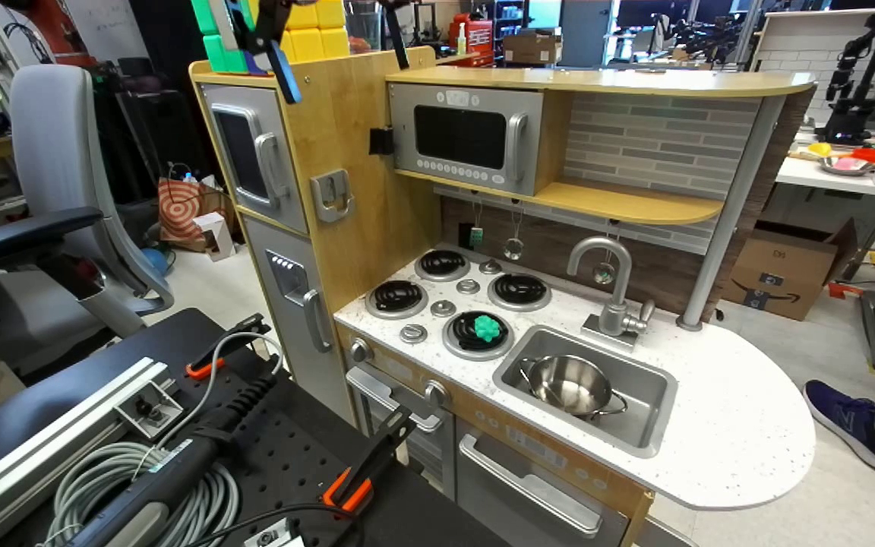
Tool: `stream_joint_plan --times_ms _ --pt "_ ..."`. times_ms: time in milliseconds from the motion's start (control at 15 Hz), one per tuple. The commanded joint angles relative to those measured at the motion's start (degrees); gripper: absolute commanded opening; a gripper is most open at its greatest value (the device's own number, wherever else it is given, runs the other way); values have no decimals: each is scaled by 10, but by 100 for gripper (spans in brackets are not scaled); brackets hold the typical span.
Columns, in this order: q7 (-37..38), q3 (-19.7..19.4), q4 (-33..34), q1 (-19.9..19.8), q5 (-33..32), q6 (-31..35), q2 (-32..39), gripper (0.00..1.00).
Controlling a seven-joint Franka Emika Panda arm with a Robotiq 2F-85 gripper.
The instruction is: Put the grapes in the pot
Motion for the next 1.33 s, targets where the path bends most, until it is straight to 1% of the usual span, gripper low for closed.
stream_joint_plan --times_ms 0,200,333,467,867,933,1000,1200,1267 --pt "51 13 -4 -24 -50 75 61 100" --pt "91 21 23 -37 -83 84 122 100" --pt "102 23 54 -35 -72 72 160 100" --pt "97 23 86 -29 -53 59 193 100" --pt "119 37 178 -27 -69 36 291 100" --pt "109 39 182 -25 -65 14 288 100" --pt "107 36 148 -30 -61 54 268 100" --pt "107 40 169 -29 -61 32 284 100" --pt "85 39 154 -30 -88 35 269 100"
